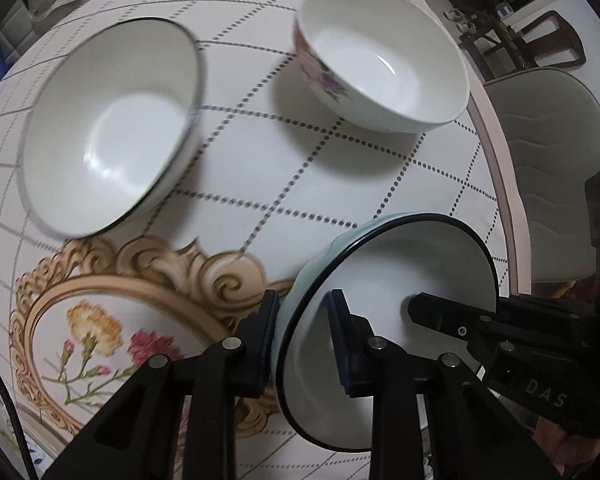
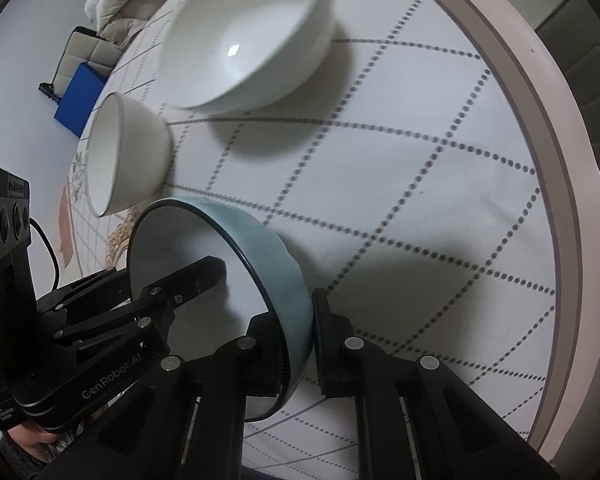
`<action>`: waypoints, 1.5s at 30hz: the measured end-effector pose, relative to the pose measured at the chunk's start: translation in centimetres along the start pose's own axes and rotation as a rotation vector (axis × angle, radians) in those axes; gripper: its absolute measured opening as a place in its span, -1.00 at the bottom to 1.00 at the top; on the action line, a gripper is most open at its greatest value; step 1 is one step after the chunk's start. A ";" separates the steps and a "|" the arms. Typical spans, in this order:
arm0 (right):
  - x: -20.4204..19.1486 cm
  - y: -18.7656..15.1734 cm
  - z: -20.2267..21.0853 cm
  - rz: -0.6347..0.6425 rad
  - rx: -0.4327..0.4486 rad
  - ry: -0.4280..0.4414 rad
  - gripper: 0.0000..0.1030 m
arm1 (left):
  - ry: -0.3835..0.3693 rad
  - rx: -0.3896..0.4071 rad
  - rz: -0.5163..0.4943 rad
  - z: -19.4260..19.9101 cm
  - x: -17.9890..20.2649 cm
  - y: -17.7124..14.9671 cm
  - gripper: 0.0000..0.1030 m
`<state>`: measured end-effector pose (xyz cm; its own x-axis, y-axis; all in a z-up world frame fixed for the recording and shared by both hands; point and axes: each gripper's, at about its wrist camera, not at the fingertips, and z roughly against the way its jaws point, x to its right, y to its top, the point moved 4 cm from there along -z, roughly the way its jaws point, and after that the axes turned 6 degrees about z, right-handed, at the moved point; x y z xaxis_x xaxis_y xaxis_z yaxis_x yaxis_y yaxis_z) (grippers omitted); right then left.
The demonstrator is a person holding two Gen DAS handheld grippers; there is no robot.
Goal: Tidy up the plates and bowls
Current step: 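Lift the teal-exterior bowl by its rim with both tools, then carry the teal bowl beside the plate stack, set it down, open both tools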
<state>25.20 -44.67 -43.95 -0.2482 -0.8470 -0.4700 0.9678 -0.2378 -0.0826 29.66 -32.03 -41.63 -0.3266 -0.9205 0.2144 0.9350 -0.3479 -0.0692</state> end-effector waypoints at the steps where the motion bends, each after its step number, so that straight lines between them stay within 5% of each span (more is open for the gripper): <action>1: -0.5 -0.1 0.1 0.008 0.000 0.004 -0.74 | 0.003 0.008 0.003 0.5 -0.6 -0.5 -0.56; 24: -18.4 -10.4 -8.5 0.289 -0.198 0.031 -0.74 | 0.040 0.020 0.299 4.5 -17.6 -14.2 -0.56; 45: -19.4 -13.5 -12.8 0.366 -0.275 -0.070 -0.74 | 0.045 -0.047 0.342 0.9 -19.0 -18.2 -0.56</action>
<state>17.51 -19.00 -44.97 0.1191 -0.8842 -0.4516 0.9652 0.2098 -0.1564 18.98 -8.09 -43.57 -0.0024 -0.9918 0.1281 0.9843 -0.0249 -0.1746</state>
